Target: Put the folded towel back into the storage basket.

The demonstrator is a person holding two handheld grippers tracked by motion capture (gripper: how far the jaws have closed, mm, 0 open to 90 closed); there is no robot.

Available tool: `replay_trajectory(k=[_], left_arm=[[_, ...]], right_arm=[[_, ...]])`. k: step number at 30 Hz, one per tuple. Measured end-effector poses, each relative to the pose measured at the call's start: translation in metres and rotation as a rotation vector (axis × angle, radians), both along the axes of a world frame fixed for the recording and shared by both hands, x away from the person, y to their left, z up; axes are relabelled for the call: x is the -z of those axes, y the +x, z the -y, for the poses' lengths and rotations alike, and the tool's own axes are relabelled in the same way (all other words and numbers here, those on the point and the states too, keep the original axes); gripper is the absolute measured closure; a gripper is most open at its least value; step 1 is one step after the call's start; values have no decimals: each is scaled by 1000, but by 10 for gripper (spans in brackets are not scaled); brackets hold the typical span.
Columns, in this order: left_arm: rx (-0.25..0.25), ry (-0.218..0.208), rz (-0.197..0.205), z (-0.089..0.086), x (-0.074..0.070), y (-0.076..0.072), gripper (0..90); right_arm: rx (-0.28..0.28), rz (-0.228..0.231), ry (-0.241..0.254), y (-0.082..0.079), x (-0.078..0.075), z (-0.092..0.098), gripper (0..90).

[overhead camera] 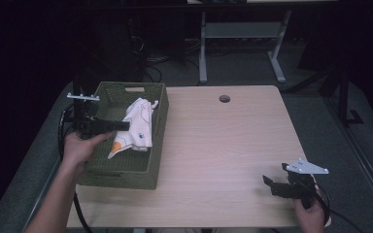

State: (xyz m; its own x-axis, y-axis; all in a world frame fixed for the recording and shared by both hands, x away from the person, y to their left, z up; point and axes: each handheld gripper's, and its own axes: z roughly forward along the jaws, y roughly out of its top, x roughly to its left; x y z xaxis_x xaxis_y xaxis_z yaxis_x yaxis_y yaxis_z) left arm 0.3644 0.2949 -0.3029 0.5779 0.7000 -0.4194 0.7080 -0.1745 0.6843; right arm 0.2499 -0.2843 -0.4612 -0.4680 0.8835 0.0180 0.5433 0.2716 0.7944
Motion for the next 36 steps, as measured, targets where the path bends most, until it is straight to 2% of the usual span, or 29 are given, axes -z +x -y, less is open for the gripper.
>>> replay_trajectory(k=[3, 5, 8, 16, 17, 22, 24, 26, 27, 28, 29, 32, 33, 35, 36], left_arm=[[-9, 14, -9, -4, 5, 6, 821], [-16, 41, -19, -7, 10, 11, 819], [-21, 51, -28, -9, 17, 16, 818], [6, 184, -70, -10, 40, 32, 817], [11, 216, -82, -9, 45, 35, 816], [13, 243, -111, -10, 52, 41, 806], [25, 285, -137, -10, 57, 47, 810], [15, 337, -135, -10, 62, 51, 796], [-8, 398, -122, -9, 65, 54, 736], [-38, 485, -120, -8, 68, 57, 625], [-53, 529, -128, -7, 71, 60, 565], [-79, 552, -141, -6, 76, 63, 512], [-71, 566, -156, -4, 78, 63, 518], [-61, 592, -153, 1, 80, 62, 535], [-61, 592, -153, 1, 80, 62, 540]], right_arm=[[3, -1, 4, 0, 1, 1, 139], [9, -5, 6, 0, 2, 2, 140], [12, -6, 11, 0, 2, 4, 139], [21, -9, 19, 0, 3, 7, 140], [21, -6, 18, 0, 2, 7, 139], [31, -4, 21, 3, 1, 9, 140], [34, -2, 29, 4, 1, 10, 140], [40, -7, 28, 6, 0, 10, 139], [41, -7, 30, 6, 1, 10, 139], [36, -9, 29, 7, 1, 10, 140], [32, -13, 28, 7, 1, 10, 140], [24, -15, 27, 7, 1, 8, 139], [20, -12, 26, 7, 1, 8, 140], [16, -9, 25, 6, 0, 7, 140], [16, -9, 25, 6, 0, 7, 140]])
